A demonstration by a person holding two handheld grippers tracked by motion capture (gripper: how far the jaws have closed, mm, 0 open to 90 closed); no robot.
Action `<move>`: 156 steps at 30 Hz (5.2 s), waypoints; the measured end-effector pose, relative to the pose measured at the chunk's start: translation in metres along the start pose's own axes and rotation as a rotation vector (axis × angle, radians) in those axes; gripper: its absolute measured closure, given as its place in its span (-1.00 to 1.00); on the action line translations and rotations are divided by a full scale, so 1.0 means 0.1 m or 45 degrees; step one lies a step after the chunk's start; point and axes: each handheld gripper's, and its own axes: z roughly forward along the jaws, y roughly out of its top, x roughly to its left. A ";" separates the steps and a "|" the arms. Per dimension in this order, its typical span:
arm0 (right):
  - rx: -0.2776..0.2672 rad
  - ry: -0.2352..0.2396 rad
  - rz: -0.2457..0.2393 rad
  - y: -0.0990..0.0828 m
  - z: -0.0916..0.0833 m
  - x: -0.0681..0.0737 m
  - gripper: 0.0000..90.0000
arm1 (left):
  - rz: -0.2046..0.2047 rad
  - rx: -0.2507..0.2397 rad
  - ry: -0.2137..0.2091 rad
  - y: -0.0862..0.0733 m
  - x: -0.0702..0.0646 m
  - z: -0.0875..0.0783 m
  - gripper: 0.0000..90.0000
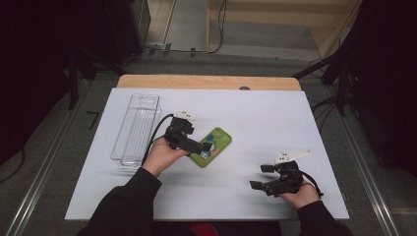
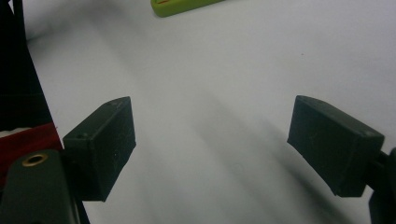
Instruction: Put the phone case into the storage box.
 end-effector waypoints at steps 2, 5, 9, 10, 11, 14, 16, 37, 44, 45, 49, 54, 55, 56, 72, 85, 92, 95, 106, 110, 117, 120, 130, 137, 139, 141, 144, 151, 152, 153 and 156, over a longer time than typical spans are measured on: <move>0.000 -0.001 -0.001 0.00 0.00 0.00 -0.70 | -0.013 -0.019 -0.006 0.03 0.00 0.04 -1.00; -0.001 0.000 -0.001 0.00 0.00 0.00 -0.70 | -0.008 -0.009 -0.008 0.05 0.00 0.07 -1.00; 0.004 -0.004 0.001 0.00 0.00 0.00 -0.70 | 0.010 -0.003 0.004 0.10 -0.02 0.15 -1.00; 0.004 -0.004 0.000 0.00 0.00 0.00 -0.70 | 0.007 -0.002 0.008 0.10 -0.02 0.16 -1.00; 0.002 -0.005 -0.002 0.00 0.00 0.00 -0.70 | 0.009 -0.002 0.010 0.11 -0.02 0.18 -1.00; 0.003 -0.007 -0.001 0.00 0.00 -0.01 -0.70 | 0.004 -0.004 0.009 0.14 -0.03 0.23 -1.00; 0.003 -0.006 -0.001 0.00 0.00 -0.01 -0.70 | 0.006 -0.005 0.009 0.16 -0.04 0.27 -1.00; 0.005 -0.006 -0.004 0.00 0.00 -0.01 -0.70 | 0.014 -0.002 0.047 0.13 -0.03 0.45 -1.00; 0.007 -0.005 -0.004 0.00 0.01 0.00 -0.70 | 0.002 -0.002 0.061 0.08 -0.01 0.49 -1.00; 0.008 -0.005 -0.002 0.00 0.01 0.00 -0.70 | 0.000 0.006 0.063 0.06 -0.01 0.50 -1.00; 0.008 -0.003 -0.005 0.00 0.01 0.00 -0.70 | -0.005 0.026 0.073 0.02 0.00 0.54 -1.00; 0.011 -0.005 -0.005 0.00 0.01 0.00 -0.70 | -0.009 0.045 0.088 -0.02 -0.01 0.59 -1.00; 0.011 -0.005 -0.005 0.00 0.01 0.00 -0.70 | -0.016 0.046 0.090 -0.03 -0.01 0.59 -1.00; 0.011 -0.006 -0.004 0.00 0.01 0.00 -0.70 | -0.016 0.044 0.090 -0.04 0.00 0.60 -1.00; 0.012 -0.009 -0.005 0.00 0.01 0.00 -0.70 | 0.000 0.131 0.156 -0.14 -0.03 0.71 -1.00; 0.012 -0.016 0.000 -0.01 0.01 0.00 -0.70 | 0.062 0.127 0.289 -0.19 -0.15 0.77 -0.95; 0.010 -0.026 -0.002 -0.01 0.01 0.00 -0.70 | 0.109 0.116 0.388 -0.23 -0.21 0.79 -0.82; 0.009 -0.029 -0.002 -0.01 0.01 0.00 -0.70 | 0.099 0.110 0.398 -0.23 -0.22 0.79 -0.81; 0.013 -0.035 -0.005 -0.01 0.01 0.00 -0.70 | 0.083 0.073 0.424 -0.26 -0.23 0.77 -0.64; 0.014 -0.035 -0.005 -0.01 0.02 -0.01 -0.70 | 0.081 0.074 0.424 -0.26 -0.24 0.77 -0.64; 0.005 -0.045 -0.003 -0.01 0.02 -0.01 -0.70 | 0.085 0.080 0.413 -0.25 -0.22 0.75 -0.63; 0.005 -0.045 -0.006 -0.01 0.02 0.00 -0.70 | 0.069 0.076 0.398 -0.24 -0.21 0.74 -0.63; 0.001 -0.054 -0.011 -0.01 0.02 0.00 -0.70 | 0.028 0.024 0.321 -0.13 -0.23 0.59 -0.63; -0.031 -0.060 0.032 0.01 0.01 0.00 -0.70 | 0.007 -0.017 0.267 -0.07 -0.26 0.47 -0.63; -0.037 -0.062 0.037 0.01 0.00 0.00 -0.70 | -0.001 -0.025 0.253 -0.07 -0.27 0.44 -0.63; -0.044 -0.065 0.038 0.02 0.00 0.00 -0.70 | -0.004 -0.037 0.236 -0.06 -0.28 0.42 -0.63; -0.052 -0.067 0.044 0.02 -0.01 0.00 -0.70 | -0.015 -0.045 0.213 -0.06 -0.30 0.39 -0.63; -0.064 -0.071 0.075 0.05 -0.03 0.03 -0.70 | -0.036 -0.066 0.169 -0.09 -0.35 0.34 -0.63; -0.066 -0.071 0.080 0.06 -0.03 0.04 -0.70 | -0.038 -0.068 0.164 -0.10 -0.35 0.33 -0.63; -0.069 -0.072 0.077 0.06 -0.03 0.04 -0.70 | -0.041 -0.068 0.157 -0.10 -0.36 0.32 -0.63; -0.068 -0.074 0.091 0.08 -0.03 0.06 -0.70 | -0.057 -0.077 0.152 -0.13 -0.38 0.30 -0.63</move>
